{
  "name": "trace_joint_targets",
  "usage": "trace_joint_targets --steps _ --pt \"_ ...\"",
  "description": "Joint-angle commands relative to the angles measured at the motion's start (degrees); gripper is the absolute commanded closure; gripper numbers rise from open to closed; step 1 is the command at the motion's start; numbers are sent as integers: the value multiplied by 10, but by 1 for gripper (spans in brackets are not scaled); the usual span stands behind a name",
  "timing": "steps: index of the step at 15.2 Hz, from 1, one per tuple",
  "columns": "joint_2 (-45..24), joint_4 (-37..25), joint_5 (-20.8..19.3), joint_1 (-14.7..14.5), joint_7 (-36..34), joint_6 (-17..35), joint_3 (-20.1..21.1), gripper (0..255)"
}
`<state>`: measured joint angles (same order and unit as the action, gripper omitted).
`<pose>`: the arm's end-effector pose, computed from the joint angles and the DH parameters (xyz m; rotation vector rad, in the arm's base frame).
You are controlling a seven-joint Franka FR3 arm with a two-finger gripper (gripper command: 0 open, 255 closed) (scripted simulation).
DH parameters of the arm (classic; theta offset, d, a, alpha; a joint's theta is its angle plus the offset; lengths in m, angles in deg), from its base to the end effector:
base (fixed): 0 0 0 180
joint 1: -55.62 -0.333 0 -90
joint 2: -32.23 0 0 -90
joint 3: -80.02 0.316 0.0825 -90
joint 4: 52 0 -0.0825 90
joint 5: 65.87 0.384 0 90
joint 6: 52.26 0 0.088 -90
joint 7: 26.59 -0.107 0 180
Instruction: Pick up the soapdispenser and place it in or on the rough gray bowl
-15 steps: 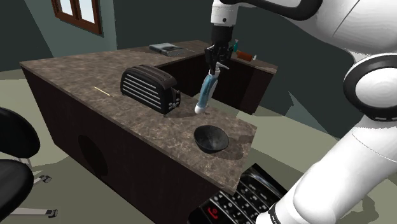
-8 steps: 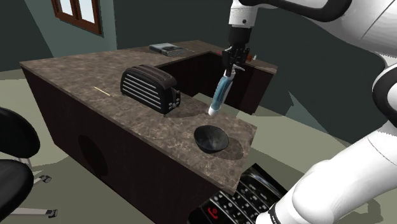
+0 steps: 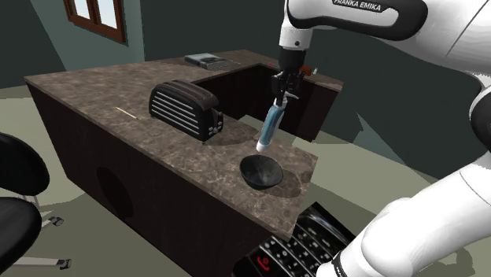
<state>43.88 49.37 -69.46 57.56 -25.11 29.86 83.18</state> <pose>0.4737 0.0054 0.6260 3.0609 0.0624 -0.2041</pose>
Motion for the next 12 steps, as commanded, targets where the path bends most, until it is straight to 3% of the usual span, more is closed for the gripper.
trace_joint_targets --steps 1,12 --pt "4 19 0 0 0 16 -1 255" --pt "16 117 1 0 -5 101 -1 255"
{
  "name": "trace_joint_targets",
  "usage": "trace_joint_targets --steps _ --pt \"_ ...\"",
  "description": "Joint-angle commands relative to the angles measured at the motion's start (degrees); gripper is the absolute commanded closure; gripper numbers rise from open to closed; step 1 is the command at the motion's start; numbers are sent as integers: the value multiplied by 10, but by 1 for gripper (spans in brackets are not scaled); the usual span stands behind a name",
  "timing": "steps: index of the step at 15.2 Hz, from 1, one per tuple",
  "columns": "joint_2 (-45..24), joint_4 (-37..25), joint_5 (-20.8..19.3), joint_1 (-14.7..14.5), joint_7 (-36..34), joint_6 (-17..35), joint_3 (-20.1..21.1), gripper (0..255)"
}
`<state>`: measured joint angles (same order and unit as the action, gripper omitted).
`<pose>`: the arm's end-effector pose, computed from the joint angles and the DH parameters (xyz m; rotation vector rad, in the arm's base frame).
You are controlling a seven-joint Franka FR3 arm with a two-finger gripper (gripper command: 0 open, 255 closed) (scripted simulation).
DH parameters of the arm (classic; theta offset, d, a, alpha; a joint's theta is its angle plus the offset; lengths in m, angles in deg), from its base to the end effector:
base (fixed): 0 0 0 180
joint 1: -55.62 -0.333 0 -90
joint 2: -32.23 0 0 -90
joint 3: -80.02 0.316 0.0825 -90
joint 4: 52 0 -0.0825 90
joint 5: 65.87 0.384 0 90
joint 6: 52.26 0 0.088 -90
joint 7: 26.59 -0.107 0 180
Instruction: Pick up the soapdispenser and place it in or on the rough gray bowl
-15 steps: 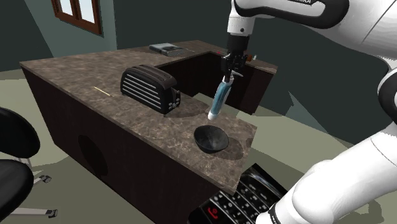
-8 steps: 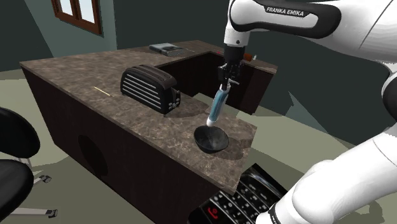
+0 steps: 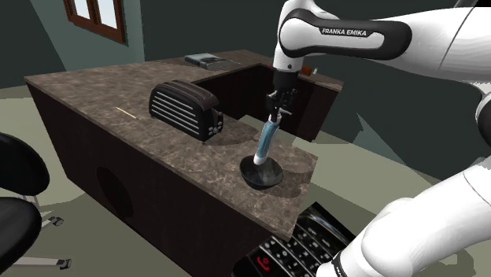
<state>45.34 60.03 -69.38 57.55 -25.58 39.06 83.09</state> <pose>0.4740 0.0051 0.5638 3.0610 0.0625 -0.2039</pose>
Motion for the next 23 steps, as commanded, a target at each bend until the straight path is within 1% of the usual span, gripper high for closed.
trace_joint_targets --steps 1,8,16,17,22,23 --pt "2 18 0 0 0 17 0 255" --pt "0 69 -1 0 -4 69 -1 255" --pt "0 69 -1 0 -4 69 -1 255" --pt "0 69 -1 0 -4 69 -1 0" --pt "0 69 -1 0 -4 69 -1 0" --pt "-2 48 0 0 -4 50 0 0"
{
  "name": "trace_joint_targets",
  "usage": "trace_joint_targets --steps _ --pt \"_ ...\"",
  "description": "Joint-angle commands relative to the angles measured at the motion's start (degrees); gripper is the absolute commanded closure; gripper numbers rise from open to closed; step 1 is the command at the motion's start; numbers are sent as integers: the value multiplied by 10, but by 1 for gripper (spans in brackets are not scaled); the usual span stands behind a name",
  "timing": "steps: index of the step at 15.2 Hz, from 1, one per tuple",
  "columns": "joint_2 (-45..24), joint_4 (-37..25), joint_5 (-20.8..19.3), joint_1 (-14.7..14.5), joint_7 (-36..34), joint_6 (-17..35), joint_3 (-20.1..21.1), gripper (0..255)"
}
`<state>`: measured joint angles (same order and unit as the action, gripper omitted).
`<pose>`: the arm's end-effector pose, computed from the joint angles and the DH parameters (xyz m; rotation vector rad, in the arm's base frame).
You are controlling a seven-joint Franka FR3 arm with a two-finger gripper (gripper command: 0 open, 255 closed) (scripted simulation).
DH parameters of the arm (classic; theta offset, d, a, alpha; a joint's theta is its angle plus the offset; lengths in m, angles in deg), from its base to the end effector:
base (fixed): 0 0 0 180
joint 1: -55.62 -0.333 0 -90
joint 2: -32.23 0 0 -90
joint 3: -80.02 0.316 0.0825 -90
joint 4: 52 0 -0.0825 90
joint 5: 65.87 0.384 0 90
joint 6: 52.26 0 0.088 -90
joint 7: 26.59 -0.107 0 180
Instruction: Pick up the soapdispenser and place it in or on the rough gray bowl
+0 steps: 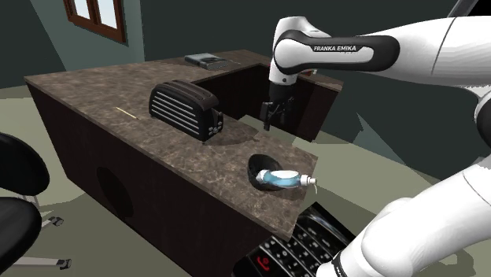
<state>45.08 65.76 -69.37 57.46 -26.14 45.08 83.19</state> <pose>0.4757 0.0069 0.5228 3.0611 0.0623 -0.2024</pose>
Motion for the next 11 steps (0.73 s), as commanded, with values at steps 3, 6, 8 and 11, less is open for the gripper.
trace_joint_targets --steps 3,6,8,11 --pt "-9 -72 0 -1 2 -64 1 0" --pt "-8 -72 0 0 2 -64 1 0" --pt "-9 -72 0 0 2 -64 1 0" --pt "-8 -72 0 -1 2 -63 1 0"
